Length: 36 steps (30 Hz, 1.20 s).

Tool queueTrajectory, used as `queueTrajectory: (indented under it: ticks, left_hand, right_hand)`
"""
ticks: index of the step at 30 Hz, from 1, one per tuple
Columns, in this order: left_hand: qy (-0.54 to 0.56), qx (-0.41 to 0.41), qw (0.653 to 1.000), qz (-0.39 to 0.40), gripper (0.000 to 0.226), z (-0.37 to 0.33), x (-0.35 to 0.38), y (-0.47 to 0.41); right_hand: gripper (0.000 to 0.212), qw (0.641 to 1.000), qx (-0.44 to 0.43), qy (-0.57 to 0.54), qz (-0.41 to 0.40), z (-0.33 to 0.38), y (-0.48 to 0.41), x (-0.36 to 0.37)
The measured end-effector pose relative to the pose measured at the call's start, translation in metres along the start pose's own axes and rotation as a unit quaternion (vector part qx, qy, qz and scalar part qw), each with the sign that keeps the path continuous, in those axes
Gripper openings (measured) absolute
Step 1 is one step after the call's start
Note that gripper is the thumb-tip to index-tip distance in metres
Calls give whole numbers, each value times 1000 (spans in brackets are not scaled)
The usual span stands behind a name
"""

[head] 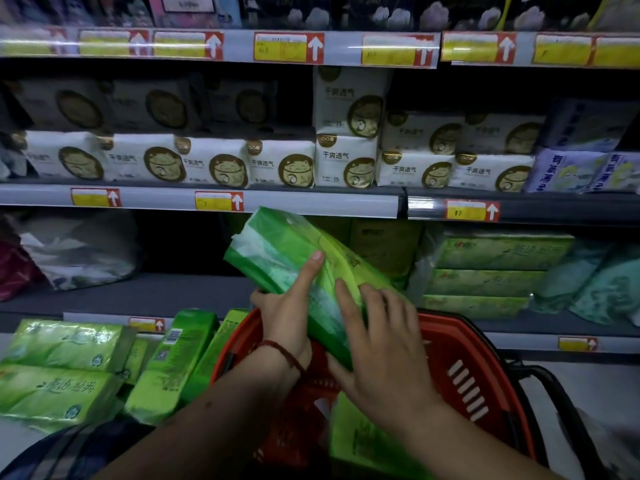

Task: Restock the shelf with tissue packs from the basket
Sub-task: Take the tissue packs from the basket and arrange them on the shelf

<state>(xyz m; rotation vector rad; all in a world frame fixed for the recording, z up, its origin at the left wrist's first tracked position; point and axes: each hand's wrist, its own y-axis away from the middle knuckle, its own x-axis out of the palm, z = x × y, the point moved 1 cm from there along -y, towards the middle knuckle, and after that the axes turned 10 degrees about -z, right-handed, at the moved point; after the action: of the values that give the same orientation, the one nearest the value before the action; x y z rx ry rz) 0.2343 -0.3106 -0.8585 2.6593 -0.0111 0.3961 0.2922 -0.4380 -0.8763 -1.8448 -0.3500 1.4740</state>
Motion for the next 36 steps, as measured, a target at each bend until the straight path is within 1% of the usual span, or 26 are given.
queueTrajectory:
  ticks: [3,5,7,9,11,12,13,14,15,16,18,19,21,22,23,24,25,26,27,28,29,30,31,33,35,36]
  left_hand:
    - [-58,21,998,-11,152,-1,1,-12]
    - [-105,9,994,-25,158,-3,1,-14]
    - [-132,7,991,-38,156,-7,0,-14]
    - [-139,17,989,-41,143,-13,-1,-15]
    - [-147,28,988,-41,118,-17,-5,-26]
    - [-144,36,988,-41,108,-19,-7,-32]
    - [-131,42,990,-37,104,-22,-10,-36]
    - [-118,49,991,-33,102,-24,-12,-39]
    - [-107,55,992,-30,101,-26,-14,-42]
    - [-98,57,993,-32,99,-27,-15,-44]
    - [-83,41,995,-37,95,-26,-16,-44]
    - [-76,30,996,-43,94,-26,-18,-46]
    - [-62,12,997,-48,97,-25,-21,-48]
    - [-52,1,997,-48,102,-27,-23,-47]
    - [-42,-7,998,-50,107,-27,-24,-48]
    - [-35,-12,998,-54,109,-26,-26,-48]
    - [-26,-20,998,-55,109,-24,-27,-47]
    - [-21,-37,998,-48,109,-21,-29,-48]
    - [-21,-56,998,-31,110,-15,-30,-52]
    - [-23,-78,997,-11,112,-9,-31,-57]
    - [-21,-93,995,16,110,-5,-30,-60]
    - [-15,-97,994,43,101,-3,-29,-60]
    - [-19,-93,994,61,86,-4,-29,-58]
    - [-39,-83,993,75,58,-9,-27,-50]
    - [-29,-93,992,76,35,-13,-32,-56]
    - [-17,-95,992,82,33,-16,-35,-61]
  right_hand:
    - [92,1000,-2,15,2,2,2,9]
    - [91,1000,-8,18,12,6,8,15]
    - [90,999,-11,14,29,13,10,19]
    - [93,998,-18,-2,61,19,10,20]
    - [91,995,-28,-42,87,18,9,17]
    - [86,993,-18,-76,92,15,7,16]
    - [82,988,14,-116,98,10,5,15]
    - [81,979,71,-152,115,4,3,15]
    - [87,965,147,-176,128,-1,3,15]
    - [97,944,229,-195,136,-4,4,15]
    - [116,880,372,-255,148,-5,7,15]
    - [119,839,431,-296,148,-4,10,17]
    - [115,760,537,-340,133,-5,14,20]
    - [111,711,597,-348,133,-7,14,21]
    - [104,646,652,-366,152,-8,13,20]
    - [92,566,695,-401,188,-9,10,19]
    - [79,482,715,-458,218,-9,7,17]
    - [67,405,714,-522,233,-11,4,17]
    - [59,358,704,-569,231,-13,1,16]
    - [53,341,691,-598,219,-14,-2,15]
    - [49,340,680,-617,202,-16,-4,14]
    - [47,346,671,-629,187,-17,-6,15]
    - [45,356,664,-634,176,-20,-7,14]
    - [44,379,654,-635,159,-26,-7,16]
    - [45,411,643,-628,150,-35,-6,19]
    - [48,428,636,-626,148,-39,-5,20]
